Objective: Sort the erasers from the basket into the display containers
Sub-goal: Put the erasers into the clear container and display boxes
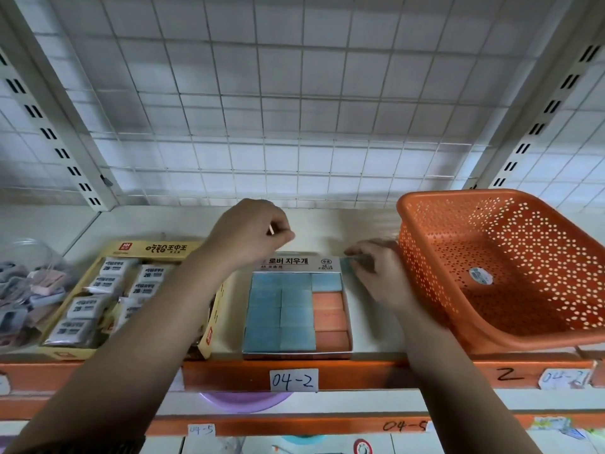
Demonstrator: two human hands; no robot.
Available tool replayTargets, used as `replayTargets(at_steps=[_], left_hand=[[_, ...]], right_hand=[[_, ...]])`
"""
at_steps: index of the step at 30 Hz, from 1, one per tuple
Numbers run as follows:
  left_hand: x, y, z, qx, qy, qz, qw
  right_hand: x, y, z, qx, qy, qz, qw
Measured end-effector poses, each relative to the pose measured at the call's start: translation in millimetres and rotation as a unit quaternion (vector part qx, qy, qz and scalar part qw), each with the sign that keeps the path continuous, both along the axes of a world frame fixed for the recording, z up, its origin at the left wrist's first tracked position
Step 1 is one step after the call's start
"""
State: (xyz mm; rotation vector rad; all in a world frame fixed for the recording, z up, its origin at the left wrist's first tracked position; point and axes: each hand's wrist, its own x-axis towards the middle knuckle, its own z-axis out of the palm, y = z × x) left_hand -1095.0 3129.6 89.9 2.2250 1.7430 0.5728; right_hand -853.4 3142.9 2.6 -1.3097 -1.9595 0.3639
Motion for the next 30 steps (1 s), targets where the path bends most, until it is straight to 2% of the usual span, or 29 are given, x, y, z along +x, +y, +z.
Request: replayTargets(at_steps=[7,12,15,20,27,30], left_hand=[[-16.9,23.8,2.6,-0.082,-0.029,-0.014,0.996],[-2.7,40.8,-12.8,-0.163,0.031,-0.055,0.985],[4.4,49.9,-19.3,-0.195,0.023,-0.051,0.979],[10.3,56.2,-26.9,-0.264,-0.034,-0.038,0.963],[10.7,55.2,-26.9,-0.265,0.022,-0.044,0.963],[12.2,54.5,-27.1,-0.26,0.033,-0.048,0.964]], right_hand=[[-1.5,3.7,-0.4,-0.01,-0.023,-0.004,1.0],[-3.3,2.6,1.4,-0.042,0.001,-0.03,0.999],[-3.3,1.9,2.3,-0.036,0.011,-0.054,0.998],[-4.3,0.8,1.2,-0.05,0.096,-0.041,0.993],[-5.5,-3.3,4.6,-0.055,0.129,-0.008,0.99],[-9.0,-5.9,9.5,-0.077,0.202,0.015,0.976]])
